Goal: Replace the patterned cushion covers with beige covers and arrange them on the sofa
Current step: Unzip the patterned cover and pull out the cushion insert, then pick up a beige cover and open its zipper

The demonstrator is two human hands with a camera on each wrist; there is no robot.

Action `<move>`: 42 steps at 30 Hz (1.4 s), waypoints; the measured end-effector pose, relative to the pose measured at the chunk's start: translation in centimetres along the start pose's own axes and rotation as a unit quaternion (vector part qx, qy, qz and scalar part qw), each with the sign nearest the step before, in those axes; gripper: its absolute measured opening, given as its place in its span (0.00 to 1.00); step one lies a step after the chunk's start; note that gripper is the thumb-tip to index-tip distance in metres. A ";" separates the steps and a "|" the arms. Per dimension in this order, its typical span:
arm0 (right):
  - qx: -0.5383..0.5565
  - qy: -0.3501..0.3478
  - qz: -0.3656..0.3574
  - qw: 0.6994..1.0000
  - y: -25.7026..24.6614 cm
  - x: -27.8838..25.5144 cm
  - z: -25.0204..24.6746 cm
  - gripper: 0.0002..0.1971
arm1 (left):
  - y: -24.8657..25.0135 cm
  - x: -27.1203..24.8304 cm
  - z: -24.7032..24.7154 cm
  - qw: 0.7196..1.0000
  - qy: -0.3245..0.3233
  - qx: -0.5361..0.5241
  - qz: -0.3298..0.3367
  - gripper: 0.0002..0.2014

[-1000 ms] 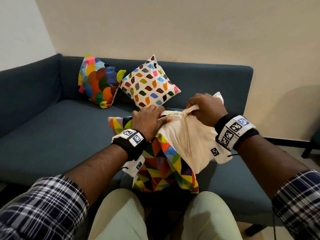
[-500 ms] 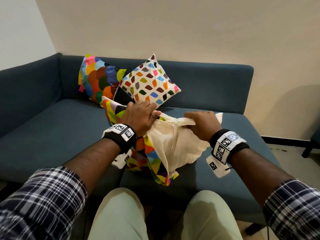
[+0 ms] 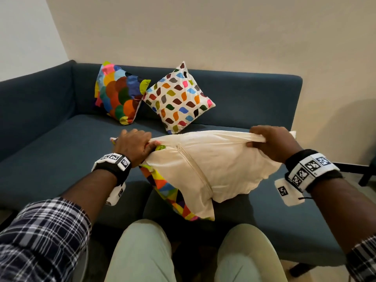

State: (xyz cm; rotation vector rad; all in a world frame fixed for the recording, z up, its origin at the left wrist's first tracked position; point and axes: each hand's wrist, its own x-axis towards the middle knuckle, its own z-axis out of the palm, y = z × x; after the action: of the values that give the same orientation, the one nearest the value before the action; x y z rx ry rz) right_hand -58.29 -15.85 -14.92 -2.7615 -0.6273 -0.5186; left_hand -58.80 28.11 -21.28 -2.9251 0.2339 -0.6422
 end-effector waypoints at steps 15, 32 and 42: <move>-0.072 0.389 0.139 0.908 2.3 -0.2 0.6 0.06 | 0.9 -1.0 2.0 0.953 -0.008 -0.168 -0.251 0.18; 0.207 -0.136 0.051 0.967 -8.1 -4.6 12.7 0.42 | 10.8 1.1 -2.2 0.810 0.096 -0.521 -0.252 0.20; 0.661 -0.071 0.252 0.703 -18.5 -0.4 12.1 0.10 | 8.6 -3.0 -3.5 0.785 0.036 -0.557 -0.267 0.25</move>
State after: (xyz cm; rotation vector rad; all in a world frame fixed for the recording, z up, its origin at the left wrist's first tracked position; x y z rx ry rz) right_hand -63.66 4.04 -22.81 -1.4179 -0.0861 0.2566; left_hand -63.99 19.91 -20.80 -4.1831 -0.3960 -0.9113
